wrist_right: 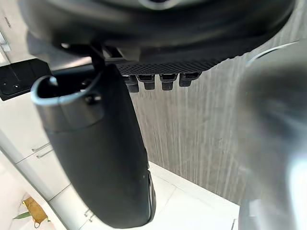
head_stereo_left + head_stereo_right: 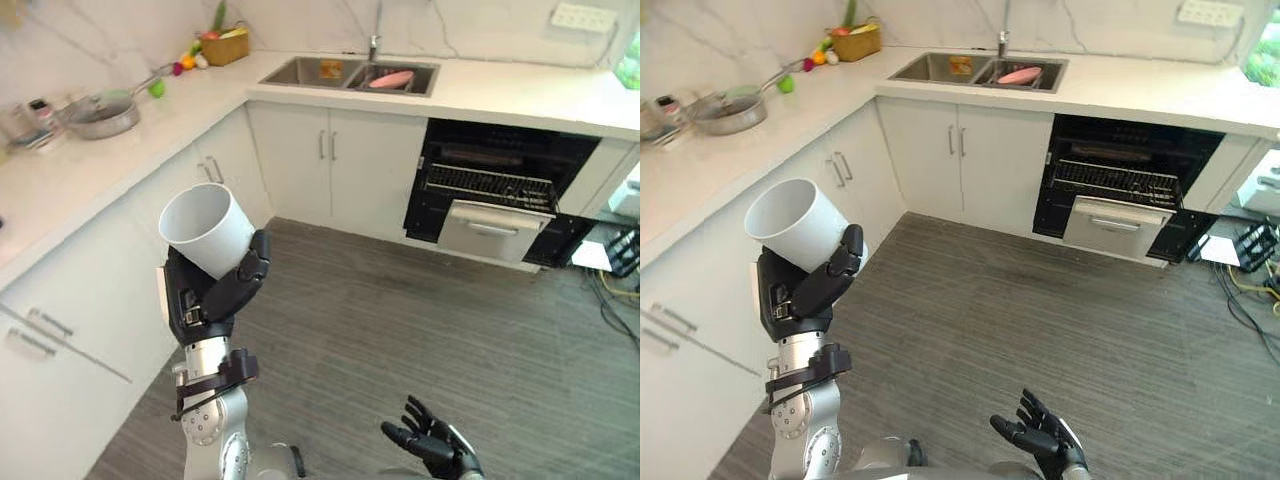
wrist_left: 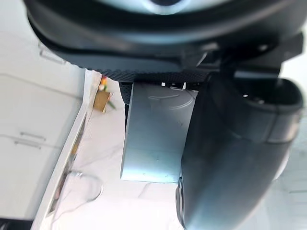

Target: Walk over to the sink, pick up the cup, carry it to the dishwasher, place the cup inside the dishwasher, then close the dishwasher door

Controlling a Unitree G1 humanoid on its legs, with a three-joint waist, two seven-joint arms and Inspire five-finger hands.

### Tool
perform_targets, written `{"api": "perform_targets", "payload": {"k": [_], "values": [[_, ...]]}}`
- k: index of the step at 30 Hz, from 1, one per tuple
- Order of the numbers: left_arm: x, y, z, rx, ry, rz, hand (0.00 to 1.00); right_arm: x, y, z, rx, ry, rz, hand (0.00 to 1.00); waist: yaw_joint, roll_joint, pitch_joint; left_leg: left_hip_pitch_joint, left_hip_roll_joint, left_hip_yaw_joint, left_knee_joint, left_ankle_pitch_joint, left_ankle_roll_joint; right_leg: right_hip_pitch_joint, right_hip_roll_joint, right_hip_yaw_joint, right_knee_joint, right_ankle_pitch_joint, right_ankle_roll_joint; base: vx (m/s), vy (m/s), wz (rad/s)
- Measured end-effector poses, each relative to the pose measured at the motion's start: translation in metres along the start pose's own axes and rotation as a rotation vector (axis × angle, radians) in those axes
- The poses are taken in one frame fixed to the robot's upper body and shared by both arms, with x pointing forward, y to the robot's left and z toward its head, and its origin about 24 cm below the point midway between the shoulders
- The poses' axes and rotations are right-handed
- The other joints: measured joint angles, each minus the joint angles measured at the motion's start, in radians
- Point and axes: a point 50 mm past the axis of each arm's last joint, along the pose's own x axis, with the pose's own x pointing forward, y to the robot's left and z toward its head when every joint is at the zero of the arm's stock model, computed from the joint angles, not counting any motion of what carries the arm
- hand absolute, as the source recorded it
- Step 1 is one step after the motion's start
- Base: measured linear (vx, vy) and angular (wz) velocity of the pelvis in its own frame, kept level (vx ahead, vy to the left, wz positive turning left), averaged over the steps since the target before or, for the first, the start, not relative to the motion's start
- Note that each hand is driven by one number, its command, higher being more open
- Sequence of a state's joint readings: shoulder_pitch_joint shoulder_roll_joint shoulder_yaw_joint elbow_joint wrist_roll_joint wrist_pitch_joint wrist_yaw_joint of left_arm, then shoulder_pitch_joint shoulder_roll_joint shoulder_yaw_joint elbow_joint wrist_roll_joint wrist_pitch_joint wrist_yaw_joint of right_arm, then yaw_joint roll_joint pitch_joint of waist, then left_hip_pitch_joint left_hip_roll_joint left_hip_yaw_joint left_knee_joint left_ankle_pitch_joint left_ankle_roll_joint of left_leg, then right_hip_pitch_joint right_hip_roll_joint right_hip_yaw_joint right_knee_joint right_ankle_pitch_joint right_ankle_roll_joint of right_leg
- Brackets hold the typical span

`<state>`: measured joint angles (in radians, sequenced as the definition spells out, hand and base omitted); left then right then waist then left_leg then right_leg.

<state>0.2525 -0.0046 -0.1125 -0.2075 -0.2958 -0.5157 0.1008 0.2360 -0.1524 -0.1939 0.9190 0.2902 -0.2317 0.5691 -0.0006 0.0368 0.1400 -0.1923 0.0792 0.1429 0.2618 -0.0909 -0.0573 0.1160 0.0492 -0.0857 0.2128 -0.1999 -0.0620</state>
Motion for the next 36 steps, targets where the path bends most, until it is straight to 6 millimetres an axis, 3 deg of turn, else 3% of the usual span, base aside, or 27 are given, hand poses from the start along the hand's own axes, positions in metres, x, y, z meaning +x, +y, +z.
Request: {"api": "perform_targets", "payload": {"k": [1,2,4,5,6,7,8,9,11,12,14,15,16,17,18,20,22,25,26,28,29,31,32,33,34,35,36], "values": [[-0.001,-0.001,-0.002,-0.002,0.011,-0.011,0.0,0.0,0.0,-0.001,-0.006,0.004,-0.001,1.0,0.001,0.003,-0.003,0.003,-0.002,-0.001,-0.007,0.034,0.0,0.008,-0.001,0.015,0.001,-0.009,0.012,0.35,0.222,-0.67],[-0.003,-0.002,-0.008,-0.001,0.035,-0.025,0.0,-0.001,-0.001,-0.004,-0.017,0.02,-0.002,1.0,0.003,0.007,-0.018,0.007,-0.003,0.003,0.007,0.099,0.029,0.012,-0.004,0.042,0.02,-0.045,0.024,0.37,0.246,-0.49],[-0.003,-0.003,-0.017,0.005,0.074,-0.053,0.0,-0.003,0.002,-0.014,-0.003,0.056,-0.013,1.0,-0.02,-0.028,-0.034,0.024,-0.052,0.019,0.045,0.04,0.076,0.022,-0.067,0.039,0.077,-0.107,0.084,0.38,0.241,-0.15],[-0.002,-0.007,-0.021,-0.004,0.093,-0.072,0.0,-0.007,0.0,-0.022,0.017,0.076,-0.036,1.0,-0.027,-0.039,-0.038,0.049,-0.08,0.031,0.041,0.003,0.1,-0.007,-0.107,0.015,0.185,-0.13,0.122,0.35,0.236,-0.05],[-0.001,-0.009,-0.021,-0.007,0.097,-0.083,0.0,-0.007,0.001,-0.025,0.031,0.084,-0.05,1.0,-0.026,-0.043,-0.032,0.082,-0.095,0.045,0.029,-0.015,0.11,-0.062,-0.144,-0.017,0.337,-0.127,0.13,0.35,0.241,-0.25],[0.002,-0.009,-0.02,-0.005,0.092,-0.092,0.0,-0.006,0.002,-0.024,0.034,0.058,-0.06,1.0,-0.027,-0.058,-0.021,0.132,-0.117,0.062,0.016,-0.037,0.117,-0.121,-0.197,-0.048,0.522,-0.096,0.153,0.32,0.246,-0.34],[0.005,-0.009,-0.02,0.008,0.096,-0.105,0.0,-0.006,0.002,-0.019,0.03,0.026,-0.068,1.0,-0.046,-0.074,-0.016,0.196,-0.142,0.064,0.004,-0.069,0.134,-0.19,-0.264,-0.077,0.74,0.018,0.103,0.25,0.189,-0.2],[0.006,-0.01,-0.02,0.013,0.101,-0.119,0.0,-0.006,0.0,-0.018,0.025,0.02,-0.071,1.0,-0.053,-0.07,-0.018,0.22,-0.147,0.06,-0.001,-0.083,0.14,-0.222,-0.28,-0.086,0.831,0.038,0.079,0.3,0.204,0.05],[0.011,-0.017,-0.019,0.017,0.088,-0.173,0.0,-0.009,-0.001,-0.017,0.008,0.01,-0.073,1.0,-0.072,-0.059,-0.041,0.277,-0.133,0.036,-0.031,-0.101,0.14,-0.332,-0.26,-0.1,0.944,0.023,0.089,0.4,0.159,0.33],[0.014,-0.019,-0.017,0.013,0.073,-0.183,0.0,-0.008,0.0,-0.016,0.002,-0.002,-0.068,1.0,-0.072,-0.055,-0.044,0.298,-0.127,0.031,-0.057,-0.097,0.135,-0.355,-0.25,-0.122,0.896,-0.001,0.099,0.47,0.097,0.29],[0.019,-0.02,-0.016,0.009,0.054,-0.17,0.0,-0.006,0.002,-0.016,0.004,-0.003,-0.065,1.0,-0.073,-0.047,-0.039,0.335,-0.102,0.025,-0.094,-0.098,0.121,-0.37,-0.197,-0.195,0.683,-0.05,0.085,0.4,0.027,0.03],[0.022,-0.018,-0.014,0.013,0.041,-0.154,0.0,-0.004,0.005,-0.018,0.016,0.004,-0.06,1.0,-0.072,-0.039,-0.034,0.346,-0.074,0.029,-0.099,-0.111,0.099,-0.364,-0.135,-0.235,0.478,-0.055,0.072,0.52,-0.02,-0.15],[0.028,-0.013,-0.014,0.027,0.031,-0.128,0.0,-0.003,0.012,-0.025,0.022,0.026,-0.037,1.0,-0.071,-0.044,-0.03,0.375,-0.053,0.037,-0.107,-0.128,0.07,-0.311,-0.042,-0.226,0.081,0.069,0.046,0.42,-0.024,-0.16],[0.029,-0.012,-0.014,0.03,0.03,-0.125,0.0,-0.003,0.013,-0.026,0.023,0.031,-0.03,1.0,-0.072,-0.052,-0.029,0.384,-0.056,0.04,-0.107,-0.132,0.063,-0.293,-0.031,-0.217,0.003,0.117,0.042,0.43,-0.046,-0.16],[0.031,-0.007,-0.014,0.05,0.034,-0.118,0.0,-0.006,0.016,-0.032,0.027,0.048,-0.012,1.0,-0.072,-0.086,-0.035,0.422,-0.076,0.05,-0.105,-0.166,0.02,-0.251,-0.028,-0.189,-0.164,0.398,-0.047,0.33,-0.053,-0.15],[0.029,-0.004,-0.019,0.06,0.065,-0.109,0.0,-0.003,0.012,-0.025,0.031,0.041,-0.024,1.0,-0.072,-0.039,-0.019,0.431,-0.033,0.082,-0.086,-0.197,0.016,-0.22,0.019,-0.159,-0.177,0.386,-0.065,0.38,-0.049,-0.27],[0.03,-0.006,-0.02,0.057,0.065,-0.123,0.0,0.005,0.015,-0.016,0.02,0.019,0.012,1.0,-0.068,-0.039,0.01,0.436,-0.001,0.11,-0.121,-0.195,0.017,-0.214,0.036,-0.163,-0.175,0.367,-0.072,0.17,-0.024,-0.13],[0.018,-0.001,-0.027,0.06,0.114,-0.101,0.0,0.008,0.018,-0.012,0.009,0.01,0.021,1.0,-0.065,-0.041,0.015,0.457,0.018,0.12,-0.115,-0.203,0.015,-0.217,0.047,-0.172,-0.118,0.296,-0.05,0.04,0.02,0.02],[0.014,0.0,-0.028,0.06,0.128,-0.088,0.0,0.008,0.018,-0.01,-0.002,0.002,0.013,1.0,-0.055,-0.041,0.015,0.469,0.026,0.13,-0.109,-0.215,0.011,-0.218,0.046,-0.187,-0.089,0.251,-0.063,-0.02,0.034,-0.25],[0.011,0.004,-0.025,0.067,0.12,-0.067,0.0,0.008,0.02,-0.006,-0.026,-0.02,-0.005,1.0,-0.03,-0.041,0.013,0.473,0.045,0.17,-0.095,-0.245,0.013,-0.229,0.045,-0.228,-0.056,0.222,-0.061,-0.03,0.023,-0.51],[0.011,0.006,-0.021,0.073,0.106,-0.049,0.0,0.01,0.023,0.0,-0.038,-0.051,-0.014,1.0,-0.019,-0.031,0.013,0.469,0.062,0.201,-0.076,-0.269,0.009,-0.251,0.048,-0.243,-0.015,0.214,-0.065,0.01,-0.011,-0.76],[0.011,0.009,-0.018,0.073,0.093,-0.015,0.0,0.014,0.026,0.016,-0.038,-0.117,-0.034,1.0,-0.026,-0.016,0.013,0.48,0.084,0.241,-0.046,-0.306,0.015,-0.285,0.053,-0.256,0.104,0.133,-0.063,0.08,-0.022,-0.61],[0.009,0.009,-0.016,0.07,0.091,0.0,0.0,0.016,0.029,0.027,-0.024,-0.177,-0.052,1.0,-0.033,-0.022,0.009,0.446,0.102,0.263,0.112,-0.323,0.044,-0.277,0.045,-0.25,0.142,0.073,-0.08,0.18,-0.017,-0.31],[0.006,0.009,-0.017,0.067,0.1,0.008,0.0,0.014,0.029,0.04,-0.021,-0.241,-0.077,1.0,-0.043,-0.009,0.012,0.343,0.171,0.261,0.401,-0.301,0.104,-0.249,0.06,-0.244,0.135,0.049,-0.089,0.27,-0.028,-0.29],[0.005,0.007,-0.018,0.064,0.106,0.006,0.0,0.011,0.028,0.046,-0.025,-0.275,-0.089,1.0,-0.042,0.008,0.013,0.286,0.214,0.254,0.544,-0.253,0.174,-0.223,0.077,-0.235,0.115,0.047,-0.092,0.28,-0.039,-0.3],[0.002,0.007,-0.017,0.064,0.109,0.01,0.0,0.008,0.026,0.054,-0.024,-0.322,-0.099,1.0,-0.038,0.025,0.009,0.21,0.265,0.23,0.714,-0.177,0.179,-0.188,0.098,-0.214,0.087,0.049,-0.099,0.36,-0.004,-0.51],[-0.001,0.007,-0.016,0.058,0.108,0.024,0.0,0.007,0.026,0.064,-0.024,-0.379,-0.106,1.0,-0.033,0.029,0.004,0.138,0.274,0.188,0.815,-0.185,0.13,-0.155,0.107,-0.18,0.07,0.048,-0.109,0.41,0.023,-0.68]]}}
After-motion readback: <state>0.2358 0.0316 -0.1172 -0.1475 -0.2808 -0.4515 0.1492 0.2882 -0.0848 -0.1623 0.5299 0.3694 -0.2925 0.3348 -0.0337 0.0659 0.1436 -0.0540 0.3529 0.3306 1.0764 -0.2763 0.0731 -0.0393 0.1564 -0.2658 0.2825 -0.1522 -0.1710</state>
